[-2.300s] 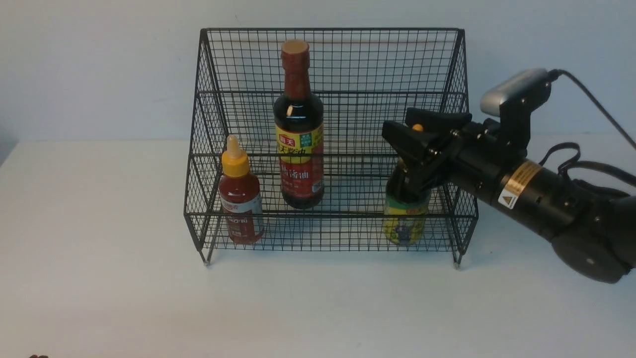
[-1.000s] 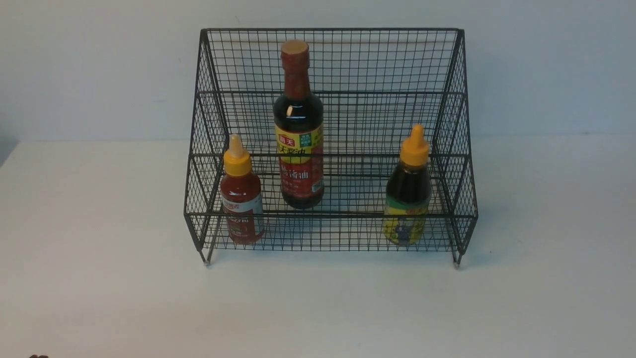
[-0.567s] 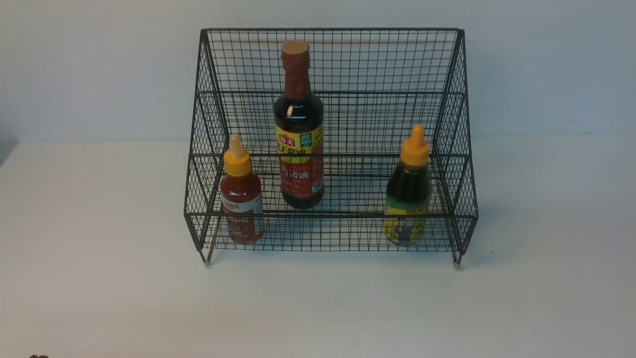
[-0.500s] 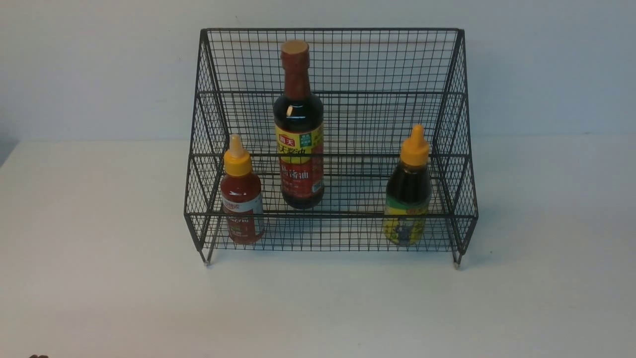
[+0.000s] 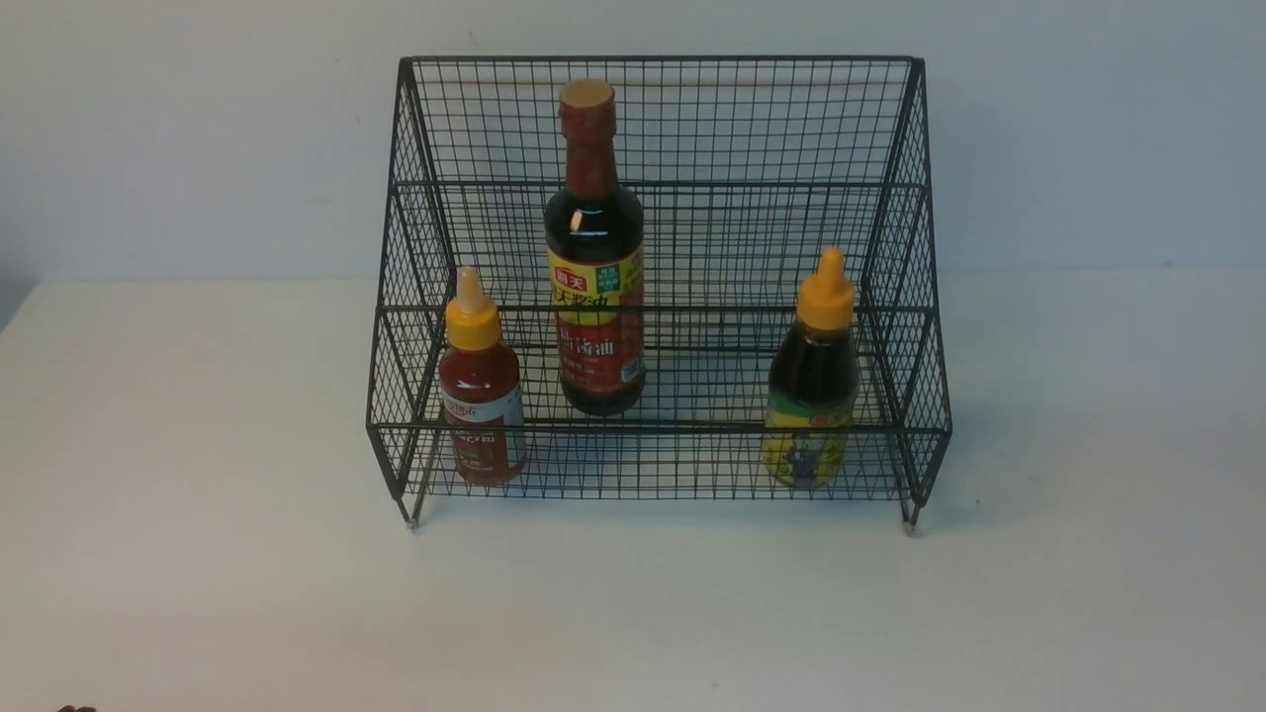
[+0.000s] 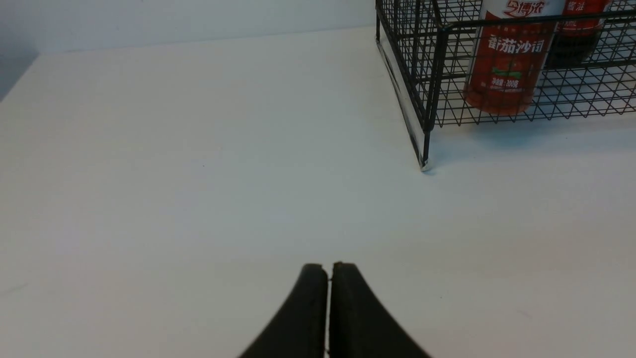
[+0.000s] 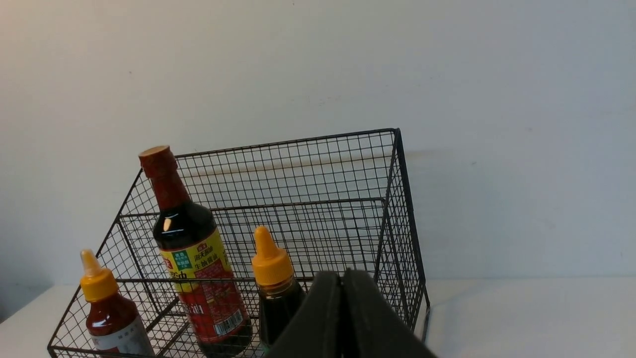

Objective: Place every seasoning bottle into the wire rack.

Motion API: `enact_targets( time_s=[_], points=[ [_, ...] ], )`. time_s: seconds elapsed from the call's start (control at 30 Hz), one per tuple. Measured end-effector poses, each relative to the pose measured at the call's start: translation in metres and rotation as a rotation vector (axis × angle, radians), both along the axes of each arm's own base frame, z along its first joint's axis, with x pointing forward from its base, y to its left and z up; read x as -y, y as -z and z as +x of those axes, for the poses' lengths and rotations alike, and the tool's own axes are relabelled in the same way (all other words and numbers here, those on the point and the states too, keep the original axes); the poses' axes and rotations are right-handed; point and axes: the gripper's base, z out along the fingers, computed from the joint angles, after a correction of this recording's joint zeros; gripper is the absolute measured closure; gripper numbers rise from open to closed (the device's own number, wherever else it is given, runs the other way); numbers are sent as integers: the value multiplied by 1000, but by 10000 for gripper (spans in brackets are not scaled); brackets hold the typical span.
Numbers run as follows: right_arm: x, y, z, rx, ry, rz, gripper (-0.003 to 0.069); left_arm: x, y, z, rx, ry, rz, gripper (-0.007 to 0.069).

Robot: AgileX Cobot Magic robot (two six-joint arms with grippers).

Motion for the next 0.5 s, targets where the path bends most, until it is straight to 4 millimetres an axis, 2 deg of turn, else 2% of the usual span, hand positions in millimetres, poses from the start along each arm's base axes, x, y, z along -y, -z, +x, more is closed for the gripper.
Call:
enact_targets(
  time_s=[0.23,0.5],
  points=[
    [0,-2,0,64,12,-131,673,0,0,0,0,0,0,629],
    [0,-3,0,87,6,-163,673,0,0,0,0,0,0,630]
  ],
)
